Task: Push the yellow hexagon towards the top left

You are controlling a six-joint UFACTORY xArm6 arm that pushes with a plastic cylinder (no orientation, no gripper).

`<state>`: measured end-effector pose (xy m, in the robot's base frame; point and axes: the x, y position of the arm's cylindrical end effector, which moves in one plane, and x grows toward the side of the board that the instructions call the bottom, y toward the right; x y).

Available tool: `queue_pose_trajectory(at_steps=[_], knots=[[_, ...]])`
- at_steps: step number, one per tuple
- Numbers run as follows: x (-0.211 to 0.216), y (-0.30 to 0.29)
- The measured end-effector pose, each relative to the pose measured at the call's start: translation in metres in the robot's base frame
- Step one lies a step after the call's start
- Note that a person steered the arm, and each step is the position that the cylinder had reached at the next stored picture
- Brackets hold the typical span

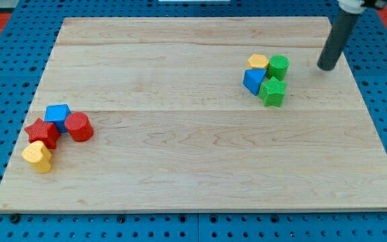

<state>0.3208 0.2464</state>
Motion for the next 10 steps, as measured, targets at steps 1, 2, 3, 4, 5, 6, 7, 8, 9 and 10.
queue_pose_trajectory(at_steps=[1,2,3,4,5,6,7,8,9,10], knots=[[-0.026,-0.028],[-0.005,-0.078],[0.022,-0.137],[0.043,-0.164],[0.064,-0.204],[0.087,-0.286],[0.088,-0.300],[0.089,-0.312],[0.068,-0.365],[0.016,-0.344]])
